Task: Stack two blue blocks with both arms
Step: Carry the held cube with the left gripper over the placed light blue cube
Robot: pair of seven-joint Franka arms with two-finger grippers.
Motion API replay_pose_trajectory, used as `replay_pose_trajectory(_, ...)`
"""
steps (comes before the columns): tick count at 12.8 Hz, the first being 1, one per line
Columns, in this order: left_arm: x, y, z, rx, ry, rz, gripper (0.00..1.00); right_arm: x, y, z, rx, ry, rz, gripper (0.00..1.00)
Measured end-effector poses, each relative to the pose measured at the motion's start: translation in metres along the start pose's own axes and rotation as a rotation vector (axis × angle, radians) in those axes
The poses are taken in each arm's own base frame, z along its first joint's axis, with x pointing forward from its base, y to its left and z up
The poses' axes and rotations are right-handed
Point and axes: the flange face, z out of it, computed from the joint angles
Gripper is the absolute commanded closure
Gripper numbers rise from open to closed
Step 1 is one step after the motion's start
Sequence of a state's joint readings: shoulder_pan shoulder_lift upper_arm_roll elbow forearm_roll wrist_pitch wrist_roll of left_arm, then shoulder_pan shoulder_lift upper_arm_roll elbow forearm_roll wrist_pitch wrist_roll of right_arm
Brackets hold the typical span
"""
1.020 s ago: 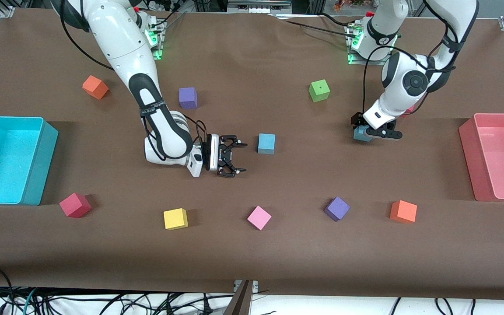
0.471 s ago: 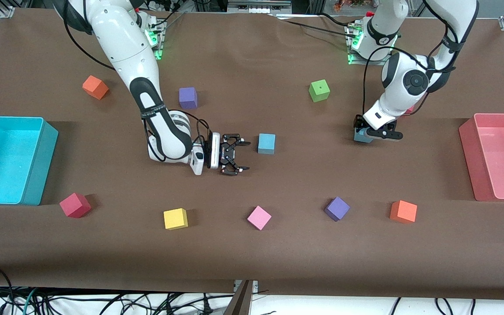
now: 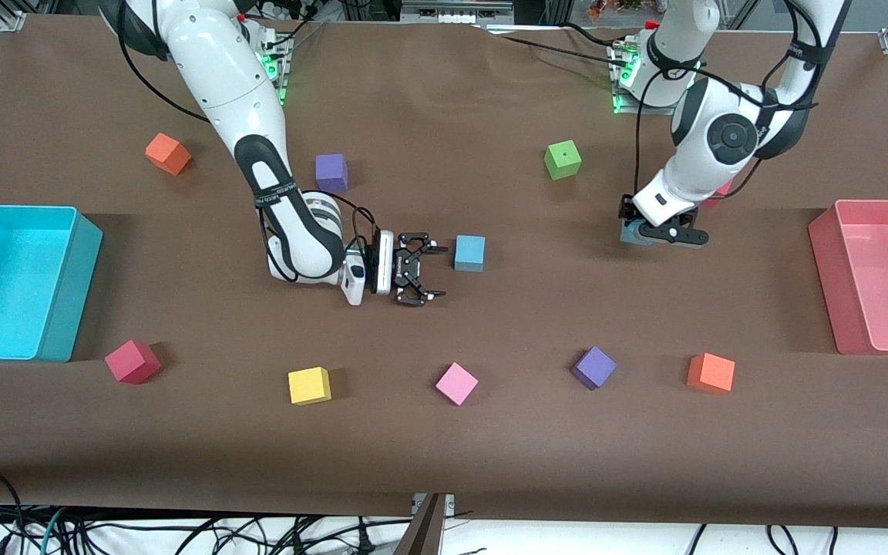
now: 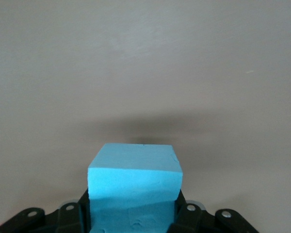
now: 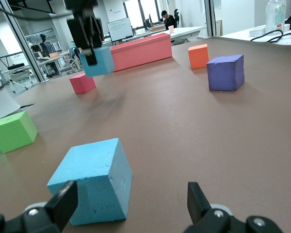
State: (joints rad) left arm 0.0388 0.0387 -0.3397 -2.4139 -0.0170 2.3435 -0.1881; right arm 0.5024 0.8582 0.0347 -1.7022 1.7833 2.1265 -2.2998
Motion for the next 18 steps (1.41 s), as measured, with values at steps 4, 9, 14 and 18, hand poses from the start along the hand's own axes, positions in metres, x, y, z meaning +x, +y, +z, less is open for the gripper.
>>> replay_pose_trajectory(4, 0.018, 0.09, -0.058, -0.011, 0.005, -0.069, 0.88, 0.0, -0.001, 0.001, 0.002, 0.0, 0.0, 0.0)
replay_pose_trajectory(9, 0.055, 0.201, -0.087, -0.147, 0.024, -0.224, 0.88, 0.0, -0.001, 0.002, 0.002, 0.0, -0.001, 0.0)
replay_pose_trajectory(14, 0.065, 0.26, -0.043, -0.139, -0.033, -0.258, 0.87, -0.001, -0.001, 0.002, 0.003, 0.0, -0.001, 0.0)
replay_pose_trajectory(18, 0.056, 0.284, -0.013, -0.113, -0.056, -0.241, 0.87, -0.001, -0.001, 0.002, 0.003, -0.001, -0.001, 0.0)
